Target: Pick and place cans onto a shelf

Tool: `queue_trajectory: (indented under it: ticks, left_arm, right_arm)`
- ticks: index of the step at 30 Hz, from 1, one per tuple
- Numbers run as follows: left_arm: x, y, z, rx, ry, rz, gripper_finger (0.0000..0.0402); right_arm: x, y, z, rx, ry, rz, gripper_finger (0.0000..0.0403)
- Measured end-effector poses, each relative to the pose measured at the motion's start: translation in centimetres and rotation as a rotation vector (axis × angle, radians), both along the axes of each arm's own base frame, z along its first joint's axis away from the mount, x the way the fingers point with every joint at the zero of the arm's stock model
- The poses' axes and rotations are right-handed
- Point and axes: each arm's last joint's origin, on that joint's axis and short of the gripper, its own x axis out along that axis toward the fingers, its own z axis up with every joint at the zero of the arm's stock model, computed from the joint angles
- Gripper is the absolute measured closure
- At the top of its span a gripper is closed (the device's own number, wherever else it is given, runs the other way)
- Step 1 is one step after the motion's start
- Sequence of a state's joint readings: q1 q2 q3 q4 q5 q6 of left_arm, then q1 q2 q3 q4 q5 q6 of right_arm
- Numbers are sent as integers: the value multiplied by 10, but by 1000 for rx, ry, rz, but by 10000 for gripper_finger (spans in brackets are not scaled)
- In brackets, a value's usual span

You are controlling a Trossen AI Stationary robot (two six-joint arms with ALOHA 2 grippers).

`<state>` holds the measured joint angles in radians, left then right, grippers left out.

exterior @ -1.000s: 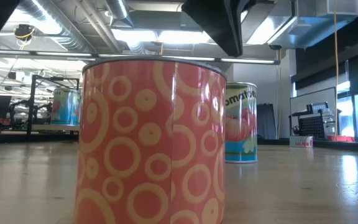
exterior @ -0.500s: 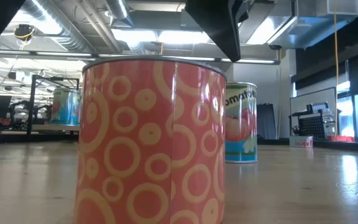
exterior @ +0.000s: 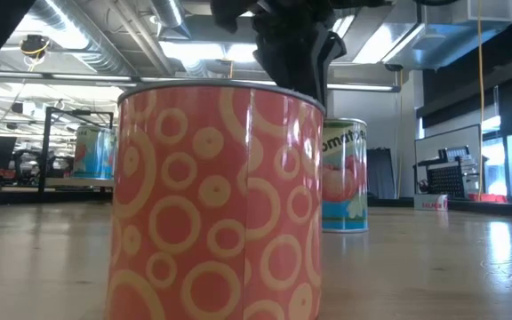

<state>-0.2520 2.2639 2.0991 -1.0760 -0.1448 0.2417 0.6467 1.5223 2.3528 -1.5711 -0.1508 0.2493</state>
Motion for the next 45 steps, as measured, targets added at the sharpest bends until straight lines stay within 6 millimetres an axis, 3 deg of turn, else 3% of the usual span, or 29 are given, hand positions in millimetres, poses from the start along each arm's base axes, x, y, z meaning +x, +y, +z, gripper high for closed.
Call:
queue_trajectory:
  ticks: [7,13,21,31,45]
  left_arm:
    - [0,1,0,1,1,4,349]
    - [2,1,0,12,-15,-14,395]
    - [2,0,4,23,-30,-13,400]
    - [-2,1,47,55,-90,73,401]
    - [-47,44,121,89,-161,472,401]
  right_arm:
    - [0,0,0,0,0,0,315]
    - [0,0,0,0,0,0,315]
    - [0,0,0,0,1,-1,315]
    - [0,0,0,-1,-2,2,315]
    - [0,0,0,-14,-14,17,315]
